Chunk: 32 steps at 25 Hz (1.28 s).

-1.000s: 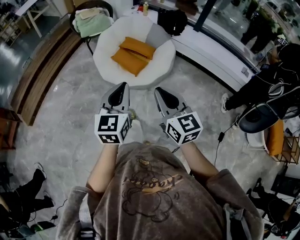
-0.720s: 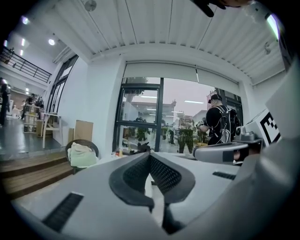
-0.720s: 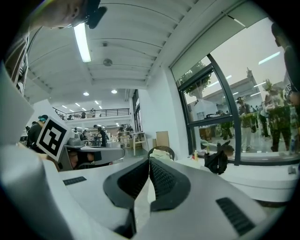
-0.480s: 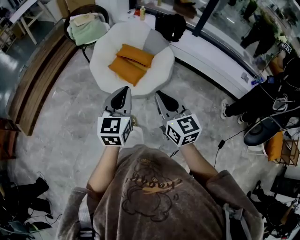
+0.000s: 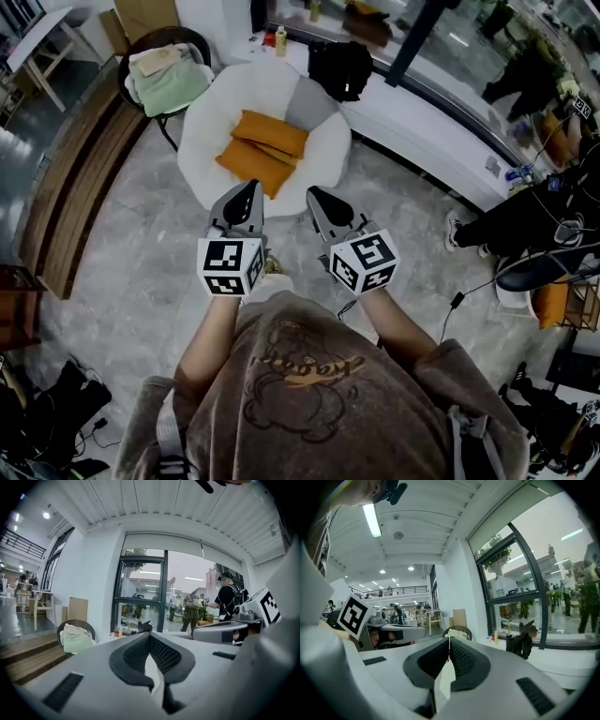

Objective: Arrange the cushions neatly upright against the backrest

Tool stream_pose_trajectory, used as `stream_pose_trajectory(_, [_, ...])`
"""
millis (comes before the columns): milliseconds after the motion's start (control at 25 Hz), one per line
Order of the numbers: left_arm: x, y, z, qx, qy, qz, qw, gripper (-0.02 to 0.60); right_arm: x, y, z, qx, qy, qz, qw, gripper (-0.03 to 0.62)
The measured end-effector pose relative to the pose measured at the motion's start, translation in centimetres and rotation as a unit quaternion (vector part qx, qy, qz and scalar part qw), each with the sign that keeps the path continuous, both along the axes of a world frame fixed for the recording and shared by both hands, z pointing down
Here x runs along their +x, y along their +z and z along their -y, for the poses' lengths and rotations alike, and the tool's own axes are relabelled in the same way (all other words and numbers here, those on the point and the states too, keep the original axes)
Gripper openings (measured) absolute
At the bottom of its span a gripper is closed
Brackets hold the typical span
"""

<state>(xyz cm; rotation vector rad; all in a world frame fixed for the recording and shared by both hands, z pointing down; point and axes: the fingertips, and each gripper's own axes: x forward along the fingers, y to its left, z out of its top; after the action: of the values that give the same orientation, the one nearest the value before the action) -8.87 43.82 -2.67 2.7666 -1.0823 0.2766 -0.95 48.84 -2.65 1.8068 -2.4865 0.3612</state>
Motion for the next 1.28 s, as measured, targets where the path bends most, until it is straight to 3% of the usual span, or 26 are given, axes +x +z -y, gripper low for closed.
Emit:
stream_pose_trajectory(400, [0.9, 1.2, 8.4, -0.009, 0.021, 0.01, 0.9997, 0.005, 0.8, 0.8, 8.5, -0.013, 0.015, -0.001, 1.0, 0.021])
stream_pose_trajectory(840, [2.8, 2.2, 13.6, -0.023, 0.037, 0.008, 0.999, 0.005, 3.3, 0.7, 13.1, -0.02, 0.043, 0.001, 0.999, 0.021])
stream_pose_trajectory(1280, [6.9, 2.6, 19.5, -0.02, 0.016, 0.015, 0.9996, 0.005, 7.3, 1.6, 19.8, -0.022, 0.017, 0.002, 1.0, 0.021])
